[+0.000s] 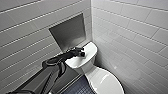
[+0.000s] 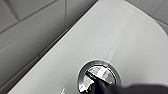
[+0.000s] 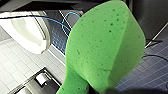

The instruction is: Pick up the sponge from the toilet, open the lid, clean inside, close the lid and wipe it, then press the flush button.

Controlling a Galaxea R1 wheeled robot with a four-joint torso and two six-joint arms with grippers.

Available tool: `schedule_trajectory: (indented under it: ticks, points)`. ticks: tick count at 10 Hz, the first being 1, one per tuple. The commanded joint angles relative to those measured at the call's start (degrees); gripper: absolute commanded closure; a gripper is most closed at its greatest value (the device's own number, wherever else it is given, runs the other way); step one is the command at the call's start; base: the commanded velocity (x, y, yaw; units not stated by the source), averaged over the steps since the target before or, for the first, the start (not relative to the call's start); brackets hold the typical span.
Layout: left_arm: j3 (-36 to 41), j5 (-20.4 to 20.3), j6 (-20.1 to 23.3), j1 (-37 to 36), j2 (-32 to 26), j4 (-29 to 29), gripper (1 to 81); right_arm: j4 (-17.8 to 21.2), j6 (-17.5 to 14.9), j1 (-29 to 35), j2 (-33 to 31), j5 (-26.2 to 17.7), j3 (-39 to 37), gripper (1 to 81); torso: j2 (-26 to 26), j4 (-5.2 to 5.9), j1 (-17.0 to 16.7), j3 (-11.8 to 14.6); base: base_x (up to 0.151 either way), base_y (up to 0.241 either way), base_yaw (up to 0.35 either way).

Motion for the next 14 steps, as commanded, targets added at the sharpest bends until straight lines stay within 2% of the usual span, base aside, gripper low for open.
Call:
schedule_trajectory:
  ticks: [1,3,7,9,11,14]
  points:
    - [0.71,6.95,-0.06,-12.57,3.36,-7.5,81.1,-0.47,-0.23,-1.85,0.12,-5.23,2.24,81.1,0.0,0.0,0.0,0.0,0.0,0.0,0.0]
    - [1.32,7.49,-0.06,-15.91,2.6,-12.6,81.1,-0.56,-0.23,-2.03,-0.05,-4.79,2.42,81.1,0.05,0.0,0.05,-0.02,0.0,0.0,0.0]
    - [6.07,8.45,-0.06,-17.5,-4.17,-16.12,81.1,-0.56,-0.23,-2.03,-0.23,-4.79,2.68,81.1,0.05,0.0,0.11,-0.05,0.0,0.0,0.0]
    - [19.78,12.15,-0.06,-17.15,-12.35,-18.23,81.1,-0.47,-0.23,-1.68,-0.32,-4.79,2.68,81.1,0.05,0.0,0.13,-0.05,0.0,0.0,0.0]
    - [40.56,11.79,-0.15,-15.83,-22.7,-18.06,81.1,-0.38,-0.15,-1.33,-0.32,-4.79,2.5,81.1,0.05,0.0,0.13,-0.07,0.0,0.0,0.0]
    - [56.06,11.97,-0.24,-13.55,-31.59,-18.15,81.1,-0.38,-0.14,-0.97,-0.66,-4.79,2.24,81.1,0.07,-0.02,0.13,-0.07,0.0,0.0,0.0]
